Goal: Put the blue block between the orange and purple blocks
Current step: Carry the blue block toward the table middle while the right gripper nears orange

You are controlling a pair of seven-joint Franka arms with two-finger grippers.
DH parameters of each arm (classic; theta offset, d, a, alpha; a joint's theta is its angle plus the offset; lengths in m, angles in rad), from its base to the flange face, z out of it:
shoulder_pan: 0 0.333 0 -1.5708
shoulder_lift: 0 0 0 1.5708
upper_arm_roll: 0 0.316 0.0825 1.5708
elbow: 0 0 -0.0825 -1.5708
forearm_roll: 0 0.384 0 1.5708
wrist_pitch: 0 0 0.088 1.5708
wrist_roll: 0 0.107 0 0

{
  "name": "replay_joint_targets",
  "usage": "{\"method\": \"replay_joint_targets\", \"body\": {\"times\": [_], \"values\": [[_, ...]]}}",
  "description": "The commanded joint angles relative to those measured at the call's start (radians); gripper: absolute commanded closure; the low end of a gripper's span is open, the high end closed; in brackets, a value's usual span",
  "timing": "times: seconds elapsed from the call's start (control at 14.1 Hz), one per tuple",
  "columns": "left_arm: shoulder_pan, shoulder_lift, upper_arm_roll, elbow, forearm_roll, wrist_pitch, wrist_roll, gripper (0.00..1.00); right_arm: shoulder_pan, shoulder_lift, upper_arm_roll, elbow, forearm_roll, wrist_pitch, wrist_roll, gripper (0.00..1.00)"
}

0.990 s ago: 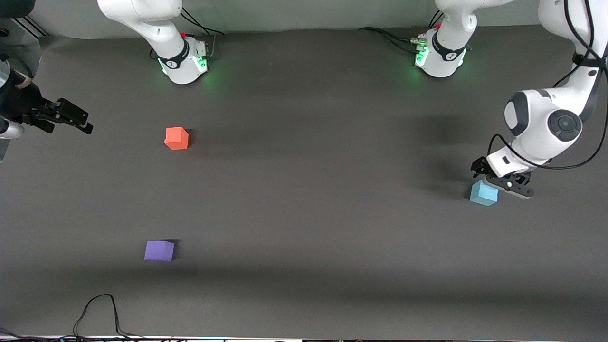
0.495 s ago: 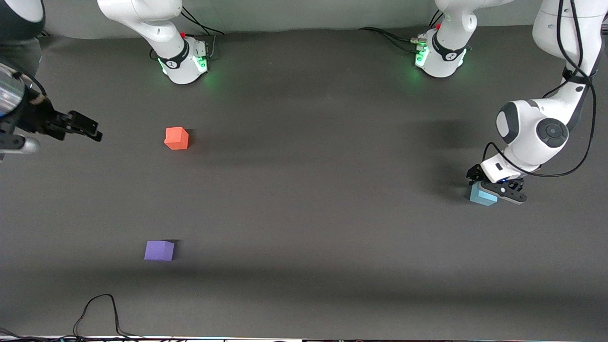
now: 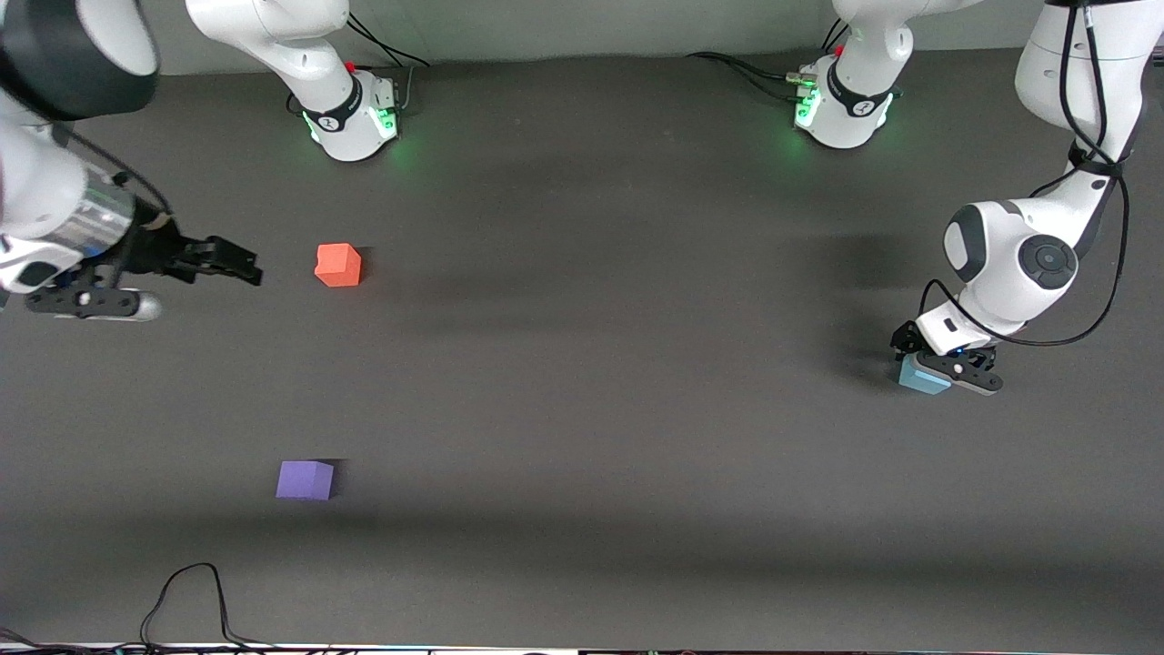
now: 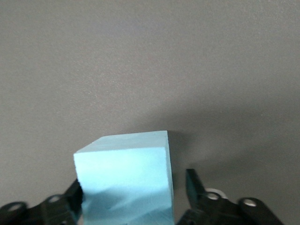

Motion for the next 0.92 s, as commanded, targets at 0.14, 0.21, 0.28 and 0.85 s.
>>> {"method": "replay_joint_targets", "body": {"times": [0.14,0.21,0.28,0.85], "values": [[0.005,0.000,-0.007,0.032,0.000,-0.015,-0.022,0.65,0.010,0.002,0.005,0.005,0.013,-0.012,-0.090,0.00],[0.005,-0.001,-0.007,0.053,0.002,-0.049,-0.022,0.65,0.010,0.003,0.016,0.005,0.013,-0.005,-0.097,0.00],[0.005,-0.009,-0.007,0.090,0.002,-0.116,-0.022,0.65,0.010,0.005,0.030,0.007,0.013,-0.002,-0.097,0.00],[-0.103,-0.141,-0.066,0.461,-0.006,-0.851,-0.352,0.65,0.007,0.011,0.031,0.008,0.030,0.004,-0.102,0.00]]}}
